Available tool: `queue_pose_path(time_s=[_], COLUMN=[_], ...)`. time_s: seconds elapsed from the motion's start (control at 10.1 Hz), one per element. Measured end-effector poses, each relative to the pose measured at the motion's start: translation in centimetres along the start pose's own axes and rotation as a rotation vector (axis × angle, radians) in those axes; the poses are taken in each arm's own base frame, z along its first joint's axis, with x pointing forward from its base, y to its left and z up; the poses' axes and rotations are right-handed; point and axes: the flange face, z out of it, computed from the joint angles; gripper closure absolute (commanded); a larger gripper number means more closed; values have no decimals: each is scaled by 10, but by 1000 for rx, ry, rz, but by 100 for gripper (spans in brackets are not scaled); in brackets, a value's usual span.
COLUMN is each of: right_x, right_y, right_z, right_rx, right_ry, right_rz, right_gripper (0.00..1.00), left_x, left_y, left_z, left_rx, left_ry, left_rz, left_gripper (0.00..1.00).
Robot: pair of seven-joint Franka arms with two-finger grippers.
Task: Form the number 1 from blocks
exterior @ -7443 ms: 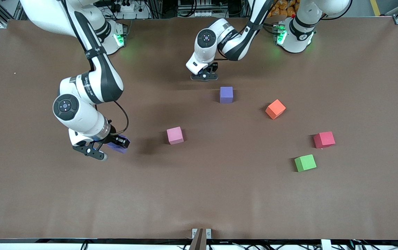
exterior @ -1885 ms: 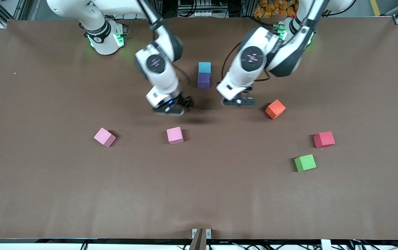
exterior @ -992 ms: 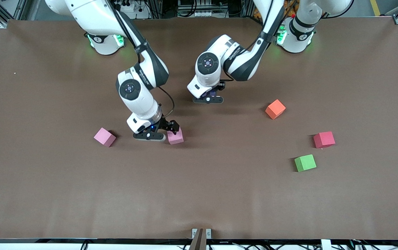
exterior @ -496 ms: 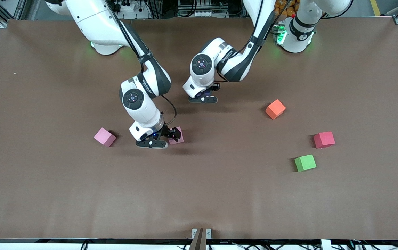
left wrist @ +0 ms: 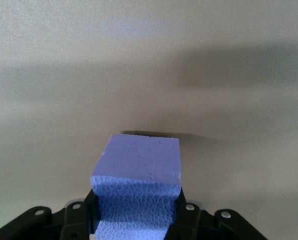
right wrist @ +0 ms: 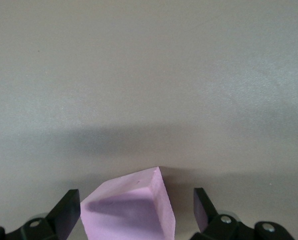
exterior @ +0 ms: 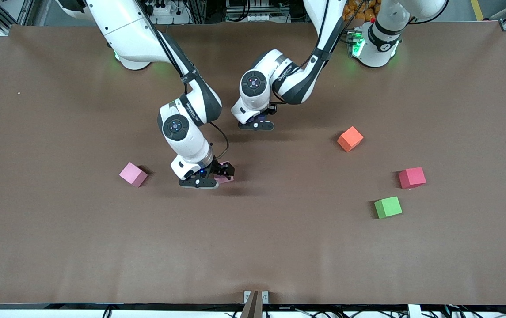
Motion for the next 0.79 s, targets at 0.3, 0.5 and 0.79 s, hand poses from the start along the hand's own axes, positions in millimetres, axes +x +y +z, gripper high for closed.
queue_pose_path(time_s=[0.3, 0.5, 0.79], right_x=[-11, -20, -23], right_y=[-12, -19, -19], right_z=[5, 10, 17], right_rx=[7, 4, -3], right_ry=[-14, -24, -34], right_rz=[-20, -36, -42], right_gripper=[0, 0, 0], left_x=[-2, -4, -4], left_y=[0, 1, -2], left_z=[11, 15, 20], left_rx=[16, 22, 31], left_ry=[-10, -13, -18], left_rz=[-2, -9, -14], left_gripper=[100, 0, 0])
